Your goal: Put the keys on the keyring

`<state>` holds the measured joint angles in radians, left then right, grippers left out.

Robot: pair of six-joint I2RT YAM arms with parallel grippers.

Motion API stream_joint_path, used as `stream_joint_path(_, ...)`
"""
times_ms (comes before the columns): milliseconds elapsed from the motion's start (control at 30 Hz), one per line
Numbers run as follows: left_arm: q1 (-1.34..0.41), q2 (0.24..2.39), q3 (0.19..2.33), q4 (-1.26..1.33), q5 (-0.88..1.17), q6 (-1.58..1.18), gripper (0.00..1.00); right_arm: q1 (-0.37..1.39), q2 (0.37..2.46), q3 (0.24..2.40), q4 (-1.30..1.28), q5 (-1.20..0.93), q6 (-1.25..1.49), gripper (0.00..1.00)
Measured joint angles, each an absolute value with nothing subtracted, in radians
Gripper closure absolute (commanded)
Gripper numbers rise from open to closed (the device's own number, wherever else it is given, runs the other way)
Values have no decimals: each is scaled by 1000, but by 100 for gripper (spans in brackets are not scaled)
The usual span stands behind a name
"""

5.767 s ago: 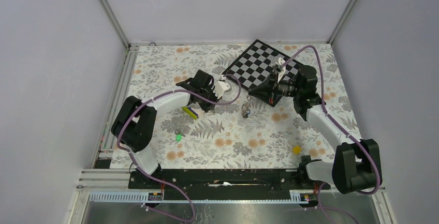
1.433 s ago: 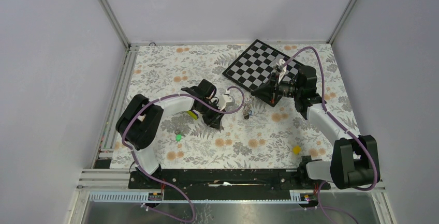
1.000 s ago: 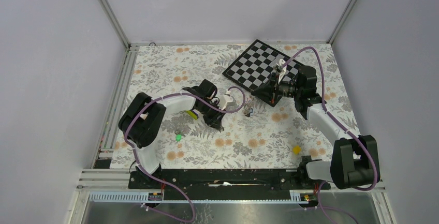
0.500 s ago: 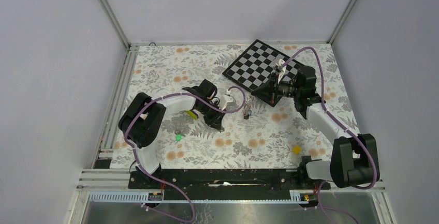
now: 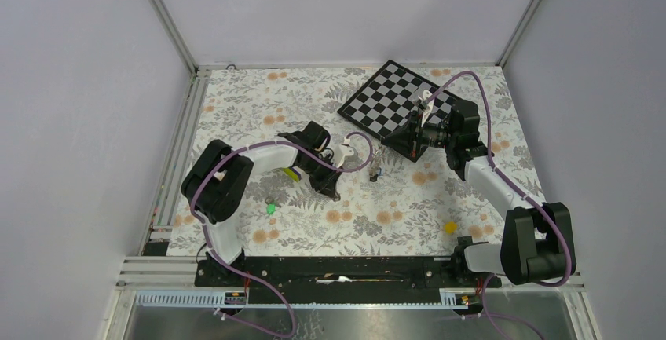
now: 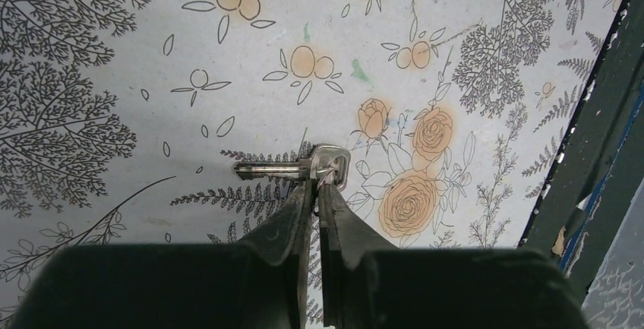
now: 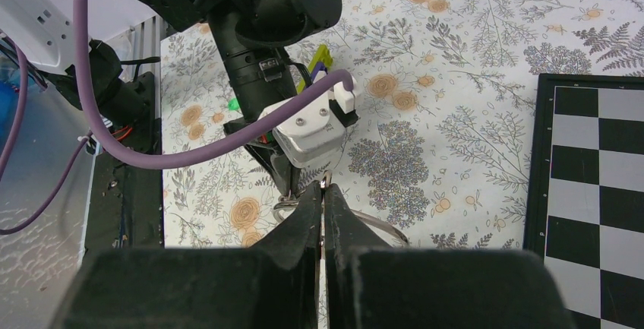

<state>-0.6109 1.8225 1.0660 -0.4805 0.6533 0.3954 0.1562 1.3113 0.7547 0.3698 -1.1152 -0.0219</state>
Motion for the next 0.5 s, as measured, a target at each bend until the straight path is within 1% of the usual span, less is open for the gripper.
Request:
stream_joint_path(100, -611, 1822, 1067, -482, 657, 396, 100, 156, 1312, 755, 369, -1115, -22, 100)
stream_joint_path(500, -611, 1819, 1086, -508, 656, 400, 100, 156, 1314, 755, 368, -1114, -24, 100)
